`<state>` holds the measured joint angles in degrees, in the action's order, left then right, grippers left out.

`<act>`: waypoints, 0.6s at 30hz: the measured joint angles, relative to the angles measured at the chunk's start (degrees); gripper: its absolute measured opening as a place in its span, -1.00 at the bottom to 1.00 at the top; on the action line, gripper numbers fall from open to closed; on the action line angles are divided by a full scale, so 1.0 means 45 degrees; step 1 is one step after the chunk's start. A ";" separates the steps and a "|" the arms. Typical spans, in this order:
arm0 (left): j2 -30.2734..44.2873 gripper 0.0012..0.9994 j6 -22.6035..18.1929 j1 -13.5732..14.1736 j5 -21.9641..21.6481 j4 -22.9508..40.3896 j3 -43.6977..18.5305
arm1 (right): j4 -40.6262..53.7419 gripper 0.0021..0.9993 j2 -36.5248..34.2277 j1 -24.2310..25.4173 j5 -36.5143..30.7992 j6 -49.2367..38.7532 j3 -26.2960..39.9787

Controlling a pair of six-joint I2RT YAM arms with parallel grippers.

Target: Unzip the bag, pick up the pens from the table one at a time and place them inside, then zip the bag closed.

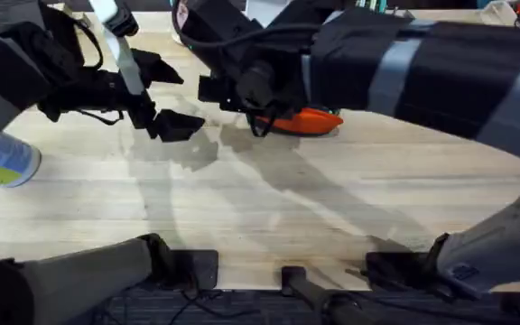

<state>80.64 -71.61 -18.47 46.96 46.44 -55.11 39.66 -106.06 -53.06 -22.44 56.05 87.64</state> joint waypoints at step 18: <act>0.0000 0.99 -0.0001 0.0003 0.0000 0.0000 0.0000 | -0.1069 0.90 -0.1503 0.0918 -0.0010 -0.0057 0.0000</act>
<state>80.64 -71.62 -18.46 46.96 46.44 -55.11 34.85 -112.83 -48.93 -22.48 55.79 87.64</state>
